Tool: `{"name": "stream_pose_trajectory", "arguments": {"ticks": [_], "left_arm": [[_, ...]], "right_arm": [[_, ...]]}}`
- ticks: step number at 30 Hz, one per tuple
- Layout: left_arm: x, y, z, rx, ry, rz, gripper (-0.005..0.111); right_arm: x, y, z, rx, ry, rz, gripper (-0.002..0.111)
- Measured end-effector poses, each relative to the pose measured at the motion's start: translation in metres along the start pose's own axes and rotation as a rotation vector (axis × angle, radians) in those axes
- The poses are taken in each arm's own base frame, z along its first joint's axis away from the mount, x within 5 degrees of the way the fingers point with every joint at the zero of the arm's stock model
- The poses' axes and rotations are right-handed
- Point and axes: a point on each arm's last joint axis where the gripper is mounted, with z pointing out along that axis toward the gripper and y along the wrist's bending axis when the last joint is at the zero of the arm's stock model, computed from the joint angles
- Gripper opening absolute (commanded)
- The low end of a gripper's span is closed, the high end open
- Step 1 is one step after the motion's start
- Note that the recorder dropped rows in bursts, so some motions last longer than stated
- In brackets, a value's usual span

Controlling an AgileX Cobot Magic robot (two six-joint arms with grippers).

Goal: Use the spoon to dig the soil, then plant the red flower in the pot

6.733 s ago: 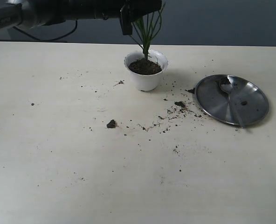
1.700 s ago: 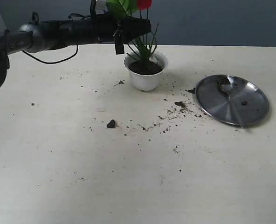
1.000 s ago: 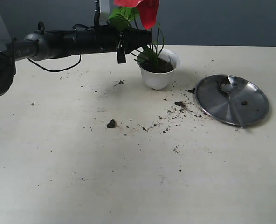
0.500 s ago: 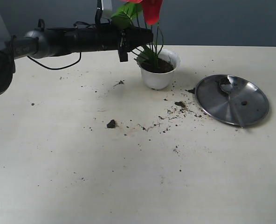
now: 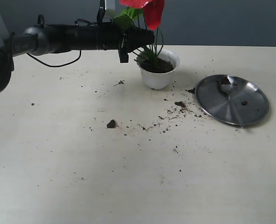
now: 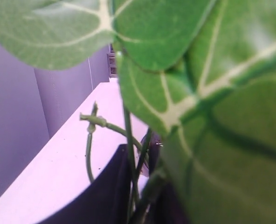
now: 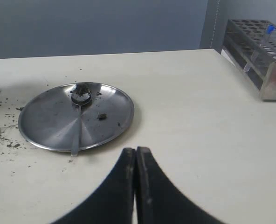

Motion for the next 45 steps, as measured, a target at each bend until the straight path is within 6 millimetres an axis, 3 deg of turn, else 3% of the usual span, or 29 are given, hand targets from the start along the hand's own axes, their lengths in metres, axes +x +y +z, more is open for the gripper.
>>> {"name": "stream_pose_trajectory", "arguments": {"ticks": [13, 16, 22, 26, 45], "left_arm": [[-0.0061, -0.0013, -0.0005, 0.009, 0.022, 0.019, 0.002], [-0.006, -0.0014, -0.0005, 0.01, 0.024, 0.02, 0.013], [-0.0067, -0.0015, -0.0006, 0.012, 0.027, 0.02, 0.053], [-0.0073, -0.0014, -0.0006, 0.011, 0.029, 0.019, 0.07], [-0.0075, -0.0003, -0.0006, -0.003, 0.025, -0.039, 0.073]], "right_arm": [[0.0, 0.0, 0.0, 0.0, 0.0, 0.0, 0.0], [0.0, 0.0, 0.0, 0.0, 0.0, 0.0, 0.0], [0.0, 0.0, 0.0, 0.0, 0.0, 0.0, 0.0], [0.0, 0.0, 0.0, 0.0, 0.0, 0.0, 0.0], [0.0, 0.0, 0.0, 0.0, 0.0, 0.0, 0.0]]}}
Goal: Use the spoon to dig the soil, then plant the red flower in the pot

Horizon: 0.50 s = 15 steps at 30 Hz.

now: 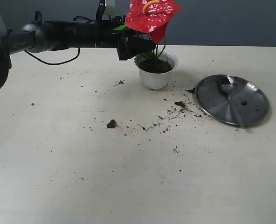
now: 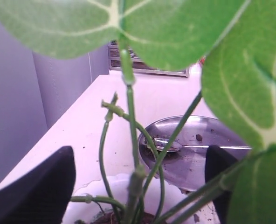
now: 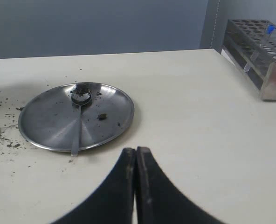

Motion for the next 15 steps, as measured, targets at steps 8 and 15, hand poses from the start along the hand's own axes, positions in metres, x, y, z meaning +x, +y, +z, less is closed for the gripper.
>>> {"name": "stream_pose_trajectory", "arguments": {"ticks": [8, 15], "left_arm": [[-0.011, -0.001, -0.006, 0.014, 0.056, -0.018, 0.073], [-0.015, 0.002, -0.017, 0.003, 0.094, -0.065, 0.082]], "right_arm": [[0.0, 0.0, 0.0, 0.0, 0.0, 0.0, 0.0], [0.0, 0.0, 0.0, 0.0, 0.0, 0.0, 0.0]]}}
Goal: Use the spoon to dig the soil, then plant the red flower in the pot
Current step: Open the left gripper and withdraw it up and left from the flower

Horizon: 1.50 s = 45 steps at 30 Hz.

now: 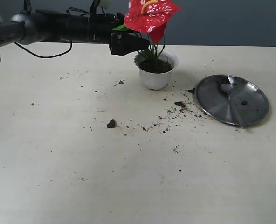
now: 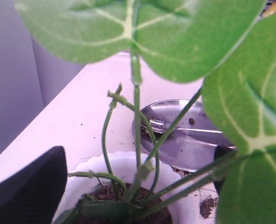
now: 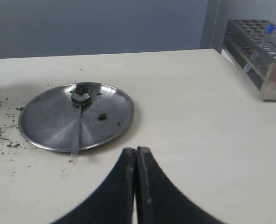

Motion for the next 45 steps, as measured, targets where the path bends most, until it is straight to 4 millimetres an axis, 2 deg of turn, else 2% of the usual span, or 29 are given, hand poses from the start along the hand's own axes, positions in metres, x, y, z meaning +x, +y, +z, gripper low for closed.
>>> {"name": "stream_pose_trajectory", "arguments": {"ticks": [9, 22, 32, 38, 45], "left_arm": [[0.004, 0.002, -0.007, -0.002, 0.047, -0.068, 0.083], [-0.025, -0.001, -0.026, -0.017, 0.121, -0.052, 0.083], [-0.022, 0.006, -0.046, -0.057, 0.167, -0.132, 0.083], [-0.044, 0.003, -0.059, -0.084, 0.18, -0.122, 0.083], [-0.069, -0.014, -0.068, -0.091, 0.184, -0.104, 0.083]], "right_arm": [[0.0, 0.0, 0.0, 0.0, 0.0, 0.0, 0.0], [0.0, 0.0, 0.0, 0.0, 0.0, 0.0, 0.0], [0.0, 0.0, 0.0, 0.0, 0.0, 0.0, 0.0], [0.0, 0.0, 0.0, 0.0, 0.0, 0.0, 0.0], [0.0, 0.0, 0.0, 0.0, 0.0, 0.0, 0.0]]}}
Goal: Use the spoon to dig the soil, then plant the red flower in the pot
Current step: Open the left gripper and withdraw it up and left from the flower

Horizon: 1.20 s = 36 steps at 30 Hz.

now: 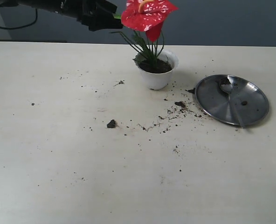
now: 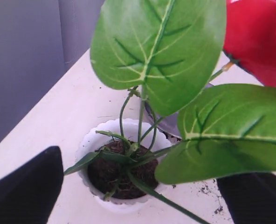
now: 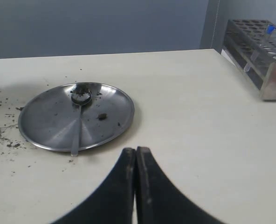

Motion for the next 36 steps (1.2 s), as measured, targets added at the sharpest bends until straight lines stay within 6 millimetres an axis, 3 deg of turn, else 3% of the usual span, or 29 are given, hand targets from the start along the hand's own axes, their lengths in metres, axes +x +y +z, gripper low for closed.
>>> {"name": "stream_pose_trajectory", "arguments": {"ticks": [5, 12, 15, 21, 28, 32, 36], "left_arm": [[-0.012, -0.011, -0.018, -0.021, -0.005, 0.006, 0.083], [-0.046, -0.026, -0.081, -0.133, -0.112, 0.032, 0.083], [-0.058, -0.032, -0.1, -0.164, -0.195, 0.021, 0.083], [-0.07, -0.039, -0.108, -0.166, -0.243, -0.039, 0.083], [-0.074, -0.048, -0.113, -0.166, -0.189, -0.143, 0.073], [-0.093, -0.063, -0.121, -0.166, -0.233, -0.129, 0.051], [-0.12, -0.085, -0.134, -0.158, -0.324, -0.099, 0.014]], "right_arm": [[0.0, 0.0, 0.0, 0.0, 0.0, 0.0, 0.0], [0.0, 0.0, 0.0, 0.0, 0.0, 0.0, 0.0], [0.0, 0.0, 0.0, 0.0, 0.0, 0.0, 0.0], [0.0, 0.0, 0.0, 0.0, 0.0, 0.0, 0.0], [0.0, 0.0, 0.0, 0.0, 0.0, 0.0, 0.0], [0.0, 0.0, 0.0, 0.0, 0.0, 0.0, 0.0], [0.0, 0.0, 0.0, 0.0, 0.0, 0.0, 0.0]]}}
